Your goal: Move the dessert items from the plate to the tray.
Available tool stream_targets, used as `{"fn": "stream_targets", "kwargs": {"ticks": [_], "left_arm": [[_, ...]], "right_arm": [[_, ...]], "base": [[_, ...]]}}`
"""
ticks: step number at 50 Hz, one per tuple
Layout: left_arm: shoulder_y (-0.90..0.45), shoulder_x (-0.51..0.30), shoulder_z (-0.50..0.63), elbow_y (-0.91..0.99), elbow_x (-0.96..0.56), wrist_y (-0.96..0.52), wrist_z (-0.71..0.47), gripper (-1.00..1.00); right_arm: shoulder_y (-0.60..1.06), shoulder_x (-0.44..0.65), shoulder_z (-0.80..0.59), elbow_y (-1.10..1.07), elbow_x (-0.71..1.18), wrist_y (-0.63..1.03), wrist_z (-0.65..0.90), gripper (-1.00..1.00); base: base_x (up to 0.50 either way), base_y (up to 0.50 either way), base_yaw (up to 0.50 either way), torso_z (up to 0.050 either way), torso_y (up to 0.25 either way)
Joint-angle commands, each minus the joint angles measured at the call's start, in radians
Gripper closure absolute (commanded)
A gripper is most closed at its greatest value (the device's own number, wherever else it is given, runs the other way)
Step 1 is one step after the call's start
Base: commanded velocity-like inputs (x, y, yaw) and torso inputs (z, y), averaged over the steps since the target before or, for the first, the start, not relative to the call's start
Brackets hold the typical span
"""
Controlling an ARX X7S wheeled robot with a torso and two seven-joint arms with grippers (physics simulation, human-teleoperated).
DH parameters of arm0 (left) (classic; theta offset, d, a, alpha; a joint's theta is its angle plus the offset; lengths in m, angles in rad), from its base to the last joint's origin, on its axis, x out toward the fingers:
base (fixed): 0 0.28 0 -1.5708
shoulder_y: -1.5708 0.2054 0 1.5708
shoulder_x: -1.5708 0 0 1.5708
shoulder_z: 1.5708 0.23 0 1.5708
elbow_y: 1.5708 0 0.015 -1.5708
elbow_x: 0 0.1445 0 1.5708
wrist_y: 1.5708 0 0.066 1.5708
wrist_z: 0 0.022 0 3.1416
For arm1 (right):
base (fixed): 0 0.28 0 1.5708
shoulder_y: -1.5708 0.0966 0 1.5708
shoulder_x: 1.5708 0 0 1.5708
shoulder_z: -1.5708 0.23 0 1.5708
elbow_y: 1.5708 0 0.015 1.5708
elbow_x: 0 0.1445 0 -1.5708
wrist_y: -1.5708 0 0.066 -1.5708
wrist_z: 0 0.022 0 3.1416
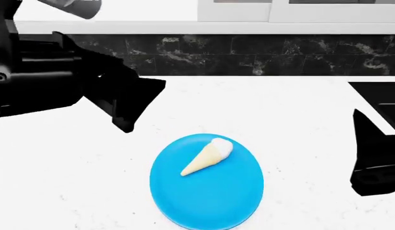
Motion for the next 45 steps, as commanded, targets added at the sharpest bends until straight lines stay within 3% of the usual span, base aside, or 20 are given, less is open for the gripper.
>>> {"fn": "stream_targets", "kwargs": {"ticks": [1,16,45], "left_arm": [[-0.125,0.225,0.079,-0.306,0.009,-0.202,0.059,-1.0],[-0.118,0.406,0.143,-0.501,0.151,-0.264,0.205,-1.0],[0.016,0.533,0.208,-0.52,0.271,-0.224,0.289,-1.0]], "right_arm": [[-0.045,-0.011,0.063,0.013,0.016,0.033,0.009,-1.0],[-0.077,-0.01,0.123,0.02,0.045,0.061,0.033,-1.0],[-0.198,-0.105,0.319,0.036,0.111,0.177,0.089,-1.0]], "base": [[0.0,0.0,0.0,0.0,0.0],[0.0,0.0,0.0,0.0,0.0],[0.0,0.0,0.0,0.0,0.0]]}}
